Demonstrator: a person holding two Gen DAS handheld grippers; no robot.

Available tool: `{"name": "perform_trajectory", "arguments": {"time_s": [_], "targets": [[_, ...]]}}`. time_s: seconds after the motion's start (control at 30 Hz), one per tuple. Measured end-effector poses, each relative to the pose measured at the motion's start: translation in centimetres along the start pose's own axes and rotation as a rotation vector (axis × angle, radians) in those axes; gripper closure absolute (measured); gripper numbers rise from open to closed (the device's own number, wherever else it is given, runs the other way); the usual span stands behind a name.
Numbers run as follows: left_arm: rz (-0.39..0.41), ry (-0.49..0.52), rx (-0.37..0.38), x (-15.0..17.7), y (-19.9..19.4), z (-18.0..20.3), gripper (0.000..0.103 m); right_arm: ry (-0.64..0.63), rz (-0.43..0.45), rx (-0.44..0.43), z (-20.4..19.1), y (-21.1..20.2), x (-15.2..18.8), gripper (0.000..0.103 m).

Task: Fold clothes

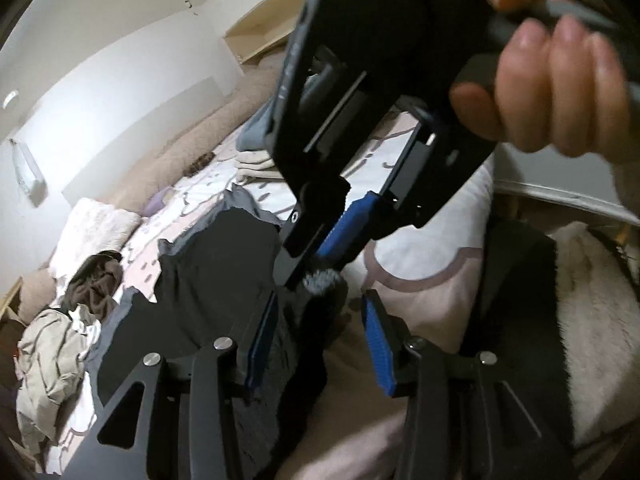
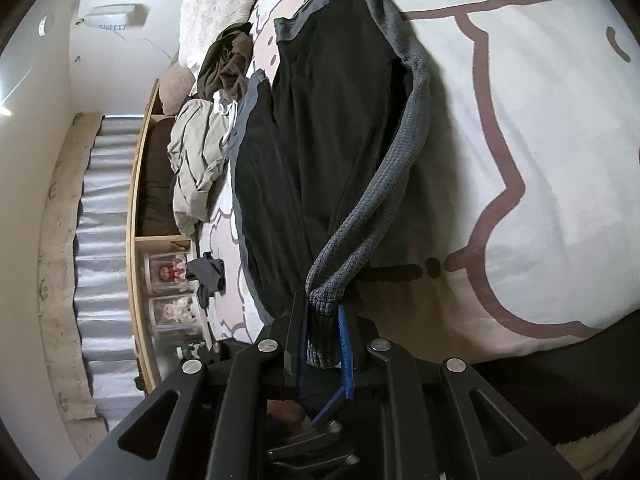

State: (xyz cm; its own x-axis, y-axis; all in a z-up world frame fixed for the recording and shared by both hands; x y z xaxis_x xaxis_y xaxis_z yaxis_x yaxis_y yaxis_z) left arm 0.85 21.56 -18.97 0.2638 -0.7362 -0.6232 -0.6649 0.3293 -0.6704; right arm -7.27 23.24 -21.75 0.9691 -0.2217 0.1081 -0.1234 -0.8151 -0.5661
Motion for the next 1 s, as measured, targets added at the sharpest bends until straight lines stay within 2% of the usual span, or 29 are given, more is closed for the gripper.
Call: {"name": "perform_trajectory", "arguments": {"time_s": [0.07,0.13,0.23,0.3,0.33,0.37,0.43,0.5,0.63,0.7,0.77,0.87,1.0], "targets": [[0.000,-0.007,-0.021,-0.3,0.4,-0.1,0.060,-0.011,-0.004,0.014,-0.2,0.0,0.0,0.089],[-0.002,-0.010,-0.037,-0.7,1.1,-0.1,0.073,-0.025,0.000,0.048,-0.3,0.1,0.1,0.089],[0.002,-0.022,-0.038,-0.8,1.6,-0.3,0.084,-0.088,0.036,0.098,-0.9,-0.5,0.1,0.085],[-0.012,-0.040,-0.013,-0.5,2.1,-0.4,0.089,-0.162,0.061,0.147,-1.5,-1.0,0.4,0.054],[-0.022,-0.059,0.009,-0.2,2.4,-0.5,0.089,-0.202,0.080,0.173,-2.0,-1.5,0.6,0.021],[-0.025,-0.080,0.030,-0.1,2.7,-0.7,0.089,-0.241,0.098,0.199,-2.5,-2.1,0.7,0.015],[-0.025,-0.133,0.088,0.1,2.9,-1.2,0.089,-0.305,0.116,0.242,-3.4,-3.5,0.1,0.015],[-0.003,-0.193,0.157,0.0,2.4,-1.7,0.089,-0.335,0.166,0.279,-4.3,-5.9,-2.4,0.015],[0.021,-0.319,0.262,-0.3,1.6,-2.9,0.089,-0.347,0.301,0.412,-4.9,-10.1,-10.9,0.016],[0.021,-0.382,0.308,-0.4,1.5,-3.3,0.089,-0.356,0.343,0.482,-5.4,-11.0,-16.1,0.024],[0.022,-0.435,0.352,-0.4,1.3,-3.5,0.089,-0.382,0.346,0.543,-5.9,-10.4,-20.9,0.028],[0.032,-0.475,0.410,-0.7,1.2,-3.7,0.089,-0.378,0.314,0.716,-4.1,-8.1,-27.8,0.035],[0.043,-0.494,0.462,-1.0,1.0,-3.9,0.089,-0.316,0.192,0.835,0.8,-4.1,-33.2,0.035]]}}
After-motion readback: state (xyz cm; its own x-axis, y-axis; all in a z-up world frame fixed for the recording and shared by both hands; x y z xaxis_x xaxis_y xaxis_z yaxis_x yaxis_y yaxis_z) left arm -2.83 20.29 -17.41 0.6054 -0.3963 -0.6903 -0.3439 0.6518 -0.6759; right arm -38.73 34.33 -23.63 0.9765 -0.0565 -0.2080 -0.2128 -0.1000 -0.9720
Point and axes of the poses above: each gripper's, at about its wrist camera, not at the fingertips, and y roughly the way its jaws point, z to its right, x to its underside, the point moved 10 cm from there along y, roughly the way its jaws point, and after that the axes turned 7 degrees about -z, right-handed, at the moved point
